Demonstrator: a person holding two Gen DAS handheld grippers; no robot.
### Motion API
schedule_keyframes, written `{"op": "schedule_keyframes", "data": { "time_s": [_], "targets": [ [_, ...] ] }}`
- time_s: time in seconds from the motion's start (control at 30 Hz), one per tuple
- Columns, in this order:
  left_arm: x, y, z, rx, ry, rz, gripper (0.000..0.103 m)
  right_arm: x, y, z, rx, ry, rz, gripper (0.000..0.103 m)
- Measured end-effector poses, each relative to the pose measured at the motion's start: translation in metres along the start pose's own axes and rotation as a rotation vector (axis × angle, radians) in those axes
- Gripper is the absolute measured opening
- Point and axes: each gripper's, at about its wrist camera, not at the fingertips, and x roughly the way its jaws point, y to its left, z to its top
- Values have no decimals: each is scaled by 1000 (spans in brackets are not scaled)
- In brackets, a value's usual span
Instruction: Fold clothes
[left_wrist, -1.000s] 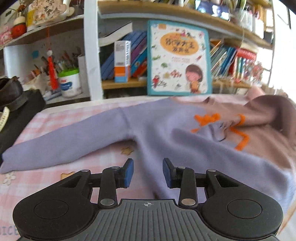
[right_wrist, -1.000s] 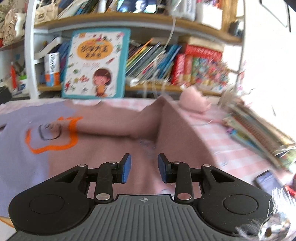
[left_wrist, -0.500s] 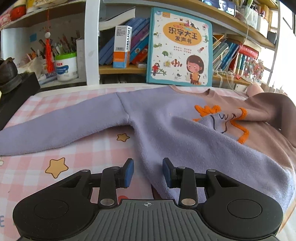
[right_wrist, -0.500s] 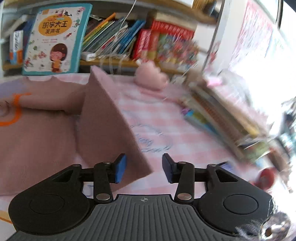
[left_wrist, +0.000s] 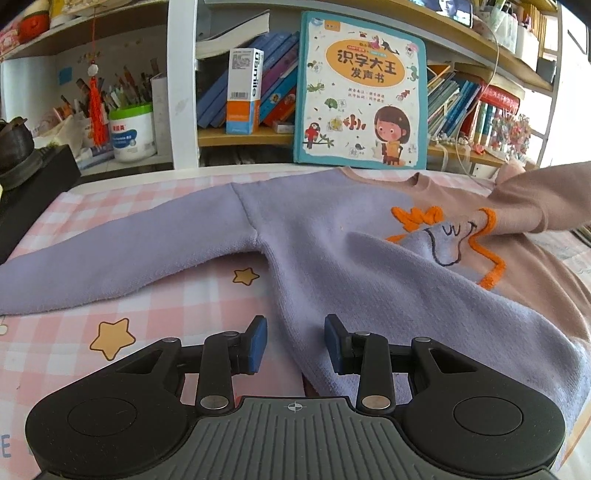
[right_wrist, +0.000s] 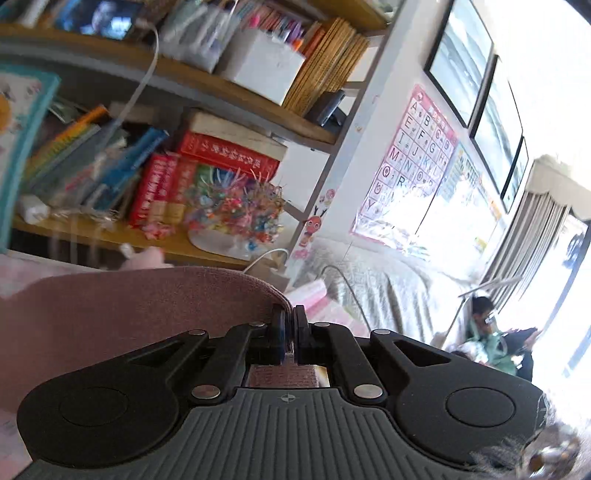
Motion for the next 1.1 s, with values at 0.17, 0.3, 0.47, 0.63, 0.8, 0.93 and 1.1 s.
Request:
{"op": "schedule_keyframes", "data": {
  "time_s": [0.17, 0.3, 0.47, 0.63, 0.8, 0.93, 1.1],
  "targets": [
    [1, 0, 1, -3, 7, 0, 35, 66, 26, -5, -53, 126, -22, 3],
    [1, -1, 2, 8, 17, 2, 35, 108, 42, -19, -53, 234, -28, 3],
    [2, -5, 3, 26, 20, 0, 35, 117, 52, -39, -94, 305, -51, 4],
    [4, -6, 5, 48, 22, -6, 35, 80, 41, -44, -83, 249, 28, 38],
    [7, -2, 8, 34, 22, -26, 35, 5, 16, -53, 99, 309, 485, 40],
    [10, 0, 10, 23, 21, -35, 35, -43, 22, -75, 184, 398, 786, 40],
    [12, 0, 10, 32, 22, -50, 35, -76, 39, -90, 177, 408, 843, 40]
  ]
}}
